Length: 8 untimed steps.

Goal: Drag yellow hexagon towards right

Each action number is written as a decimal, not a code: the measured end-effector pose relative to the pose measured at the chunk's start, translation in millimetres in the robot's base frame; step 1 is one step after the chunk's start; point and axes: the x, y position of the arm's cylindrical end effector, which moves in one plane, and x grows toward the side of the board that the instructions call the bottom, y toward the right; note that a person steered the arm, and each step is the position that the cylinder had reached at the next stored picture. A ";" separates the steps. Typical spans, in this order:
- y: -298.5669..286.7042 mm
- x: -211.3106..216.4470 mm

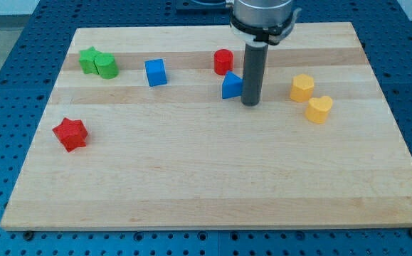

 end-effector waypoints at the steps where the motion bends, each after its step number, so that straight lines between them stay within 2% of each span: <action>1: 7.1 -19.4; 2: 14.1 -19.3; 3: 62.2 -17.3; 5: 69.0 -17.3; 7: 132.9 -17.2; 8: 132.9 -17.2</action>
